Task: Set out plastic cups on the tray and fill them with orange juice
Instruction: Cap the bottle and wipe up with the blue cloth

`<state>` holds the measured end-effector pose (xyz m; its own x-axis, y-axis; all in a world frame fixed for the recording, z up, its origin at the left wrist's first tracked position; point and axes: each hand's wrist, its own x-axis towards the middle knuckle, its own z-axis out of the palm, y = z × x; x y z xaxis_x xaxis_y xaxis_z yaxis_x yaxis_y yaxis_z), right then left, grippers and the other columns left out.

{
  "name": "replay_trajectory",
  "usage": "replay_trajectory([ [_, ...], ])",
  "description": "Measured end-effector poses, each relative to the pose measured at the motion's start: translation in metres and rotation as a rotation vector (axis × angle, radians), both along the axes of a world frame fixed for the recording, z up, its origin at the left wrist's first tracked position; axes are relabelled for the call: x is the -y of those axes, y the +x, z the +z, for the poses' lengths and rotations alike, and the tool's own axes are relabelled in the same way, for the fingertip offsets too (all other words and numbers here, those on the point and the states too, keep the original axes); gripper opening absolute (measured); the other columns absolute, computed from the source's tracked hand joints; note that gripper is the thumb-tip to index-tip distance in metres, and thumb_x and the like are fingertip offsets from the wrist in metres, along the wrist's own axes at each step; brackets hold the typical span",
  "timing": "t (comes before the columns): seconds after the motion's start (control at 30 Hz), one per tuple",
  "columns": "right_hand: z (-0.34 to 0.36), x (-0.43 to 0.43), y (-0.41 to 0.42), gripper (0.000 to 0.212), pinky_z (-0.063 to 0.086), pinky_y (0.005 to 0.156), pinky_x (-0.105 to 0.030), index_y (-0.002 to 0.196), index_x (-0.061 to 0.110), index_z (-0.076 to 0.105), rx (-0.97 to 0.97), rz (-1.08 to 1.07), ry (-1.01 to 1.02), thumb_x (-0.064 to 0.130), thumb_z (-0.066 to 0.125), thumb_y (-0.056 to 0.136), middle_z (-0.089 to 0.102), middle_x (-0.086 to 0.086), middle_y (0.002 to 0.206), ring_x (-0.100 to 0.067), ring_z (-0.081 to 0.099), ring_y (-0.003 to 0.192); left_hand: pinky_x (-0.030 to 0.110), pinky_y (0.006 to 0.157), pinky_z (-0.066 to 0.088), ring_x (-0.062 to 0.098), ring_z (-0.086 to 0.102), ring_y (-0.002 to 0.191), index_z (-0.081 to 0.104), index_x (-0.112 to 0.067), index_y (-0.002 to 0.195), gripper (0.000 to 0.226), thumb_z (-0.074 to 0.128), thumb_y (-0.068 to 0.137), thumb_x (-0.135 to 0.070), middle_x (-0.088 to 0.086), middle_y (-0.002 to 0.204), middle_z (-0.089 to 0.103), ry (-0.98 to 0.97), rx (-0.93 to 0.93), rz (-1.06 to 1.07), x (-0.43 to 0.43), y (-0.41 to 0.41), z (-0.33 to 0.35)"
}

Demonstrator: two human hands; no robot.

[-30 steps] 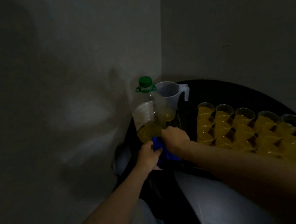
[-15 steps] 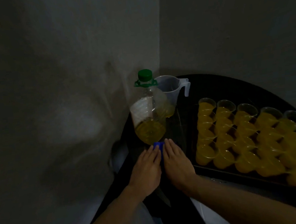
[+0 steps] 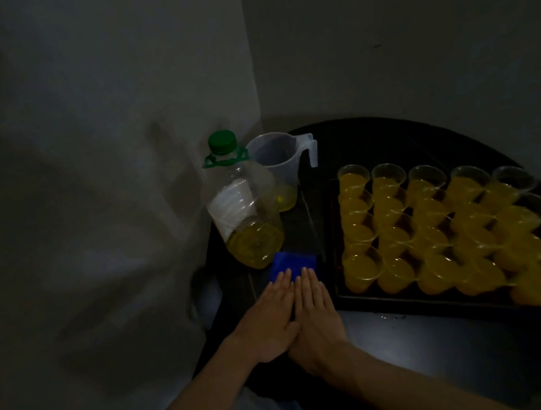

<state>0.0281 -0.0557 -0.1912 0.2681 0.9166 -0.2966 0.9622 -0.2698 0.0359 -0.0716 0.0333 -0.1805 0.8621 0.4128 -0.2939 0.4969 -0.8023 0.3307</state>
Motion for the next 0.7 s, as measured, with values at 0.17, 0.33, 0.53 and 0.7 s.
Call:
replay_trajectory([
  [0.17, 0.004, -0.018, 0.011, 0.101, -0.020, 0.115, -0.050, 0.144, -0.005, -0.030, -0.059, -0.051, -0.028, 0.062, 0.029, 0.096, -0.036, -0.028, 0.150, -0.044, -0.037, 0.139, 0.033, 0.126, -0.009, 0.012, -0.023, 0.152, -0.010, -0.014, 0.160, 0.073, 0.035, 0.105, -0.030, 0.004, 0.167, -0.021, -0.122, -0.019, 0.015, -0.019, 0.019, 0.000],
  [0.33, 0.009, -0.042, 0.018, 0.101, -0.012, 0.119, -0.054, 0.139, -0.008, -0.031, -0.052, -0.138, -0.127, 0.058, 0.034, 0.098, -0.028, -0.032, 0.155, -0.047, -0.033, 0.141, 0.027, 0.124, -0.011, 0.010, -0.020, 0.152, -0.006, -0.014, 0.161, 0.067, 0.029, 0.106, -0.028, 0.002, 0.167, -0.017, -0.185, 0.005, 0.012, -0.040, 0.031, 0.000],
  [0.53, 0.016, -0.064, 0.028, 0.098, -0.009, 0.121, -0.054, 0.146, -0.008, -0.026, -0.068, -0.204, -0.150, 0.051, 0.037, 0.099, -0.027, -0.032, 0.156, -0.048, -0.029, 0.143, 0.019, 0.122, -0.011, 0.006, -0.012, 0.153, -0.003, -0.017, 0.159, 0.067, 0.019, 0.097, -0.032, -0.003, 0.167, -0.011, -0.190, 0.065, 0.044, -0.058, 0.037, -0.014],
  [0.7, 0.000, -0.067, 0.030, 0.097, -0.008, 0.121, -0.054, 0.146, -0.002, -0.032, -0.015, -0.202, -0.067, 0.053, 0.034, 0.101, -0.032, -0.031, 0.155, -0.048, -0.032, 0.142, 0.020, 0.121, -0.011, 0.002, -0.015, 0.152, -0.003, -0.024, 0.161, 0.081, 0.024, 0.097, -0.066, -0.008, 0.166, -0.010, -0.255, 0.156, 0.123, -0.048, 0.048, -0.014],
])
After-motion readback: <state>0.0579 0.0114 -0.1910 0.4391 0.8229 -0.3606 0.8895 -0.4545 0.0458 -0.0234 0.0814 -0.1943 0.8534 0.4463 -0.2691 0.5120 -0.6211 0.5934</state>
